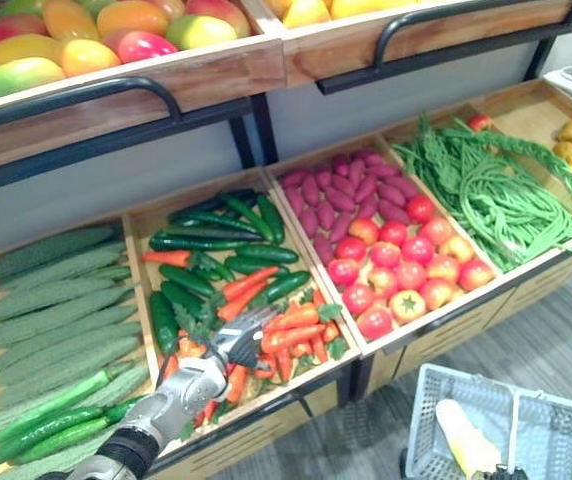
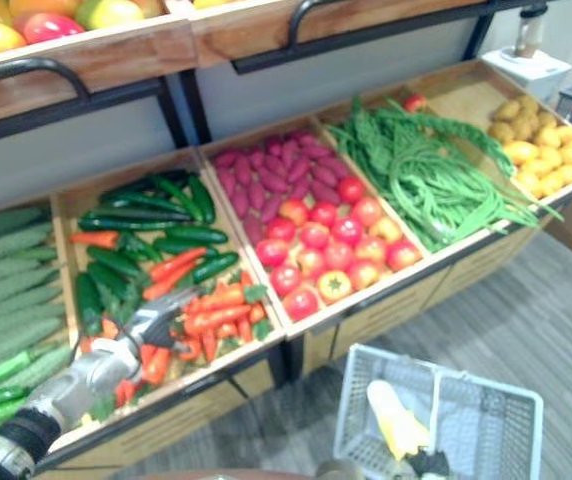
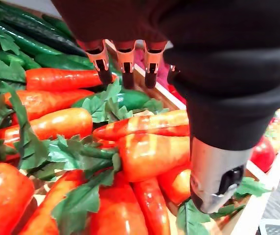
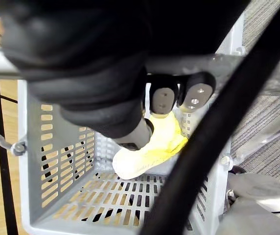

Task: Pick vegetable in the basket

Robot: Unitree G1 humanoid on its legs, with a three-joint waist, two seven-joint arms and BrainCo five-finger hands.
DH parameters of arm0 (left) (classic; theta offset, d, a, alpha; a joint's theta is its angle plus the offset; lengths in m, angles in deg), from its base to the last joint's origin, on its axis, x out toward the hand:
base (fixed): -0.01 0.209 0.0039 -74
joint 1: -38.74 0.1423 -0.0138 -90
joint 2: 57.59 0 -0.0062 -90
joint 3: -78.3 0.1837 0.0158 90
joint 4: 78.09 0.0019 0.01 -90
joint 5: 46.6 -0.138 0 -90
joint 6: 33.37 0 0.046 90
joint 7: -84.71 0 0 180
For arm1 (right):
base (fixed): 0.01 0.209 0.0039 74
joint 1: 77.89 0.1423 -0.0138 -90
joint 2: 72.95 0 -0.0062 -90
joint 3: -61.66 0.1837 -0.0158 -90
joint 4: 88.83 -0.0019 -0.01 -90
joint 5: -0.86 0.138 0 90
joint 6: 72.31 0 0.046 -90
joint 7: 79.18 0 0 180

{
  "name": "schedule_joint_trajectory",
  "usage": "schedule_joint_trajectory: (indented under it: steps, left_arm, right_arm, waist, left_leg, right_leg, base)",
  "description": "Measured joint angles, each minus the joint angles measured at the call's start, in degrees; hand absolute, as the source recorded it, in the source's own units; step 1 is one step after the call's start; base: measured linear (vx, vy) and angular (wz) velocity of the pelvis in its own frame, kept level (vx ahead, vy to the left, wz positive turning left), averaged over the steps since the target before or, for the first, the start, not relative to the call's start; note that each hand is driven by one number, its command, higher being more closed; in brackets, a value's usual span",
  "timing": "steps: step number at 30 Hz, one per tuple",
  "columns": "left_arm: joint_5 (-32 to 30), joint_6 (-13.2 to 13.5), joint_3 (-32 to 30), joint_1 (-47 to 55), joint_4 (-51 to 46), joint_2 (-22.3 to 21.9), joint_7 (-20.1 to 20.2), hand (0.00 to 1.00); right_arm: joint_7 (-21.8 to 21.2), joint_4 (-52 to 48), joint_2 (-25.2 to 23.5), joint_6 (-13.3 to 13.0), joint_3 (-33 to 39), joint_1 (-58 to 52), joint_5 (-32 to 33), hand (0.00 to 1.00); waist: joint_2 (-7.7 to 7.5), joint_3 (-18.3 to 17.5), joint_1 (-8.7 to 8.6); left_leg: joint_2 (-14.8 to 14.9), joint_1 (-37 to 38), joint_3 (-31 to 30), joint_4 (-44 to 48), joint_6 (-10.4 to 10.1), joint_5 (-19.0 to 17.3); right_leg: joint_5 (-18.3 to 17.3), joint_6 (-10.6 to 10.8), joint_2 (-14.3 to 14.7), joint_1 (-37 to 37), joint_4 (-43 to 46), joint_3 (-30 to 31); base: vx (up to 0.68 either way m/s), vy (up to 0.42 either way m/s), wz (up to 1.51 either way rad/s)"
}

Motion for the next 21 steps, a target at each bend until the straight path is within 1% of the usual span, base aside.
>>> schedule_joint_trajectory:
  steps: [3, 7, 12, 14, 18, 21]
  left_arm:
    - [0.0, -0.2, 0.0, -0.4, 1.9, -0.4, 0.3, 0.00]
    - [0.0, -1.3, -0.1, -1.9, 3.9, -1.7, 0.5, 0.00]
    - [0.0, -1.3, -0.1, -2.0, 4.0, -2.3, 0.5, 0.00]
    - [0.0, -1.3, -0.1, -2.4, 4.9, -2.7, 0.5, 0.00]
    - [0.0, -1.4, -0.1, -4.2, 5.6, -3.7, 0.5, 0.00]
    - [0.0, -1.4, -0.1, -4.7, 5.6, -4.0, 0.5, 0.00]
  right_arm:
    - [0.0, 0.0, 0.0, 0.0, 0.0, 0.1, 0.0, 1.00]
    - [0.0, -0.1, 0.0, 0.0, 0.0, 0.2, 0.0, 1.00]
    - [0.0, -0.3, 0.0, 0.0, 0.0, 0.8, 0.0, 1.00]
    - [0.1, -0.4, 0.0, 0.0, 0.2, 1.0, 0.0, 1.00]
    - [0.1, -0.5, 0.0, 0.0, 1.1, 1.0, 0.0, 1.00]
    - [0.1, -0.5, 0.0, 0.0, 1.1, 1.1, 0.0, 1.00]
  waist:
    - [0.09, 0.1, -0.08]
    - [0.08, 0.5, -0.11]
    - [0.27, 0.8, -0.81]
    - [0.53, 1.0, -1.51]
    - [0.95, 1.4, -1.51]
    - [1.13, 1.6, -1.87]
  left_leg:
    - [0.0, 0.0, 0.5, -0.1, 0.0, 0.0]
    - [-0.1, 0.0, 0.8, -0.1, 0.0, 0.0]
    - [-0.1, -0.4, 1.1, -0.1, -0.1, -0.1]
    - [-0.1, -0.4, 1.1, 0.0, -0.1, -0.1]
    - [0.0, -0.4, 1.1, 0.0, -0.1, -0.1]
    - [0.1, -0.4, 1.1, 0.0, -0.2, -0.1]
  right_leg:
    - [0.1, 0.1, 0.0, -0.3, 0.0, 0.4]
    - [0.1, 0.1, 0.0, -0.5, 0.0, 0.7]
    - [0.3, 0.1, 0.2, -1.3, 0.0, 1.4]
    - [0.4, 0.1, 0.2, -1.3, 0.0, 1.5]
    - [0.4, 0.1, 0.3, -1.3, 0.0, 1.6]
    - [0.4, 0.1, 0.5, -1.4, 0.0, 1.7]
  base:
    - [-0.04, -0.046, -0.09]
    - [-0.05, -0.050, -0.03]
    - [-0.05, -0.052, -0.07]
    - [-0.04, -0.049, -0.02]
    - [-0.05, -0.055, -0.01]
    - [-0.05, -0.053, -0.02]
